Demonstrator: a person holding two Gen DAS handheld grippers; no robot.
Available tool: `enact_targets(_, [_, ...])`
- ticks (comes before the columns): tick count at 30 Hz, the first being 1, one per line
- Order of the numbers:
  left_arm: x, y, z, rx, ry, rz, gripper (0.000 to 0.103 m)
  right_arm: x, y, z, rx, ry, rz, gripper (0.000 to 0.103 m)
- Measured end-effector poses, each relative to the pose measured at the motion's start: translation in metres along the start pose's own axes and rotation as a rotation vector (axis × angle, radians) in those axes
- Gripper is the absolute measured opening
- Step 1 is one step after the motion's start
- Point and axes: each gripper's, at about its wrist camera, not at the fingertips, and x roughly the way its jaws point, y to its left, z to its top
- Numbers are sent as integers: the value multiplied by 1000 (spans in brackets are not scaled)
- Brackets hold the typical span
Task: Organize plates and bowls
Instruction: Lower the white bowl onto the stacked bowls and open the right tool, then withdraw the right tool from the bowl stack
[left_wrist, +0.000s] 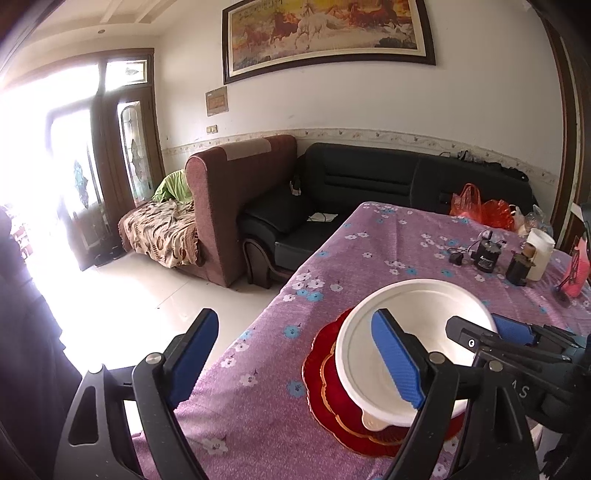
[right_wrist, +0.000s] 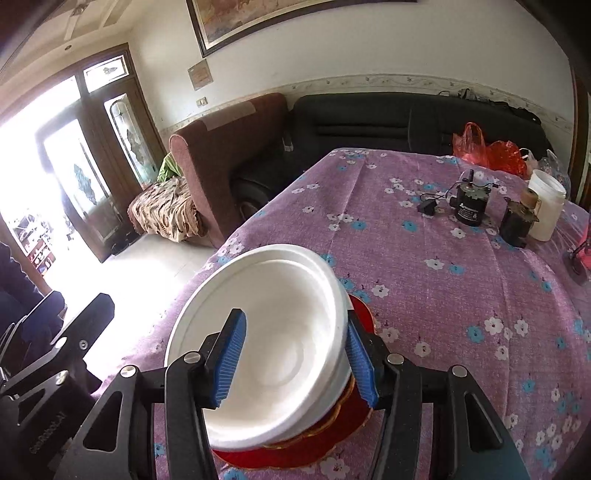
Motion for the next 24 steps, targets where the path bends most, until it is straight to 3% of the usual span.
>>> enact_targets(6, [-15, -6, -9, 2, -5, -22, 87, -22, -5, -15, 1, -26, 6, 67])
enact_targets(24, [-47, -59, -49, 89, 34, -107, 88, -75, -51, -90, 69, -35, -19, 69])
